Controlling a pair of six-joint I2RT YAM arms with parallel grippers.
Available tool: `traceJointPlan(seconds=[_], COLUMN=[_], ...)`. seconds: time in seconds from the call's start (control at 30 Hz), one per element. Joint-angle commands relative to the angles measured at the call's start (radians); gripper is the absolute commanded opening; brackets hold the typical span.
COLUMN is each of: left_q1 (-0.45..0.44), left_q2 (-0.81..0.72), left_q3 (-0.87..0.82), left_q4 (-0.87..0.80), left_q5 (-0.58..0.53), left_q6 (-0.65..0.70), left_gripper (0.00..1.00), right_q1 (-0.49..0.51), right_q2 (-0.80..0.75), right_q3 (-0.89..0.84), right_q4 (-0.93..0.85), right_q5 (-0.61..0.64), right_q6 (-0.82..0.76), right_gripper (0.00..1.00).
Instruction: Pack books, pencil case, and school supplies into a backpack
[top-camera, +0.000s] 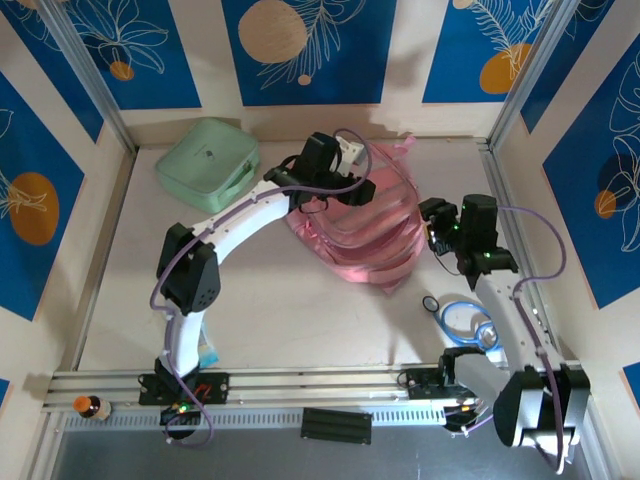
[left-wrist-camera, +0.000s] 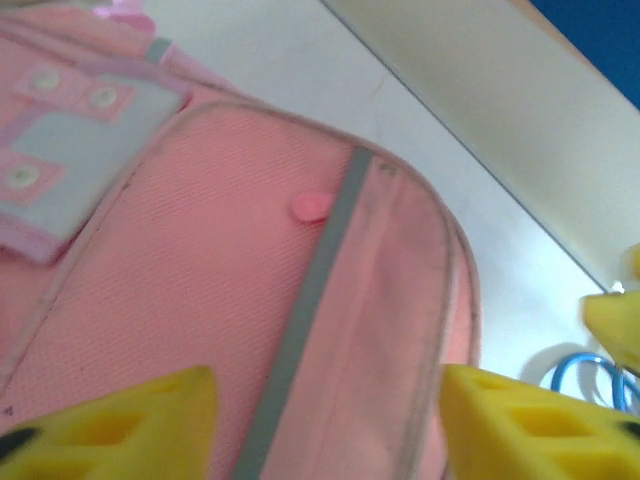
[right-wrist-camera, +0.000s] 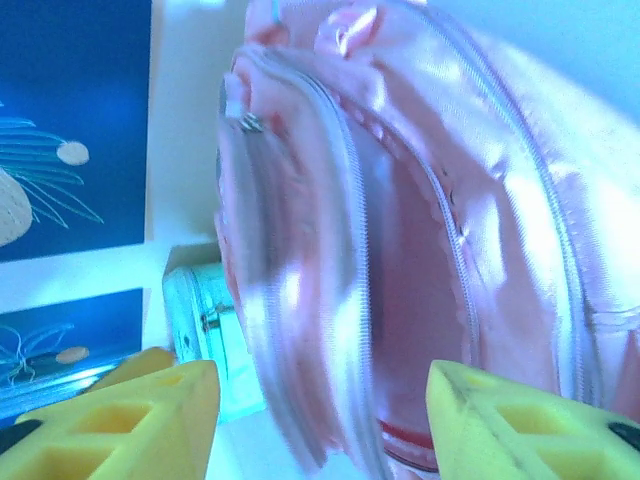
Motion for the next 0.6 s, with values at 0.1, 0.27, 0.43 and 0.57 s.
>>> traceJointPlan(seconds=[0.1,0.27,0.43,0.57], left_q1=[0.120,0.240,0.276,0.280], left_q2=[-0.140,-0.181,-0.159,-0.131], left_q3=[-0.290,-0.527,-0.579,-0.544], left_q4=[0.223,0.384,0.431,0.366], left_q5=[0.066,0.087,0.092,0.011], left_q6=[-0.265,-0.541,-0.615,-0.630], left_gripper=[0.77,0.77,0.75,0.75], right_q1=[0.011,0.053,0.114,0.162], right_q2=[-0.008,0.097,0.179,0.230], right_q3=[0.084,0.137,0.187,0.226], right_q4=[-0.105,-0.103,-0.092,-0.084], right_q5=[0.063,-0.004,-0.032,-0.064], right_q6=[-0.173,-0.210,-0.233,-0.261], right_gripper=[0.64,0.65,0.65,0.65])
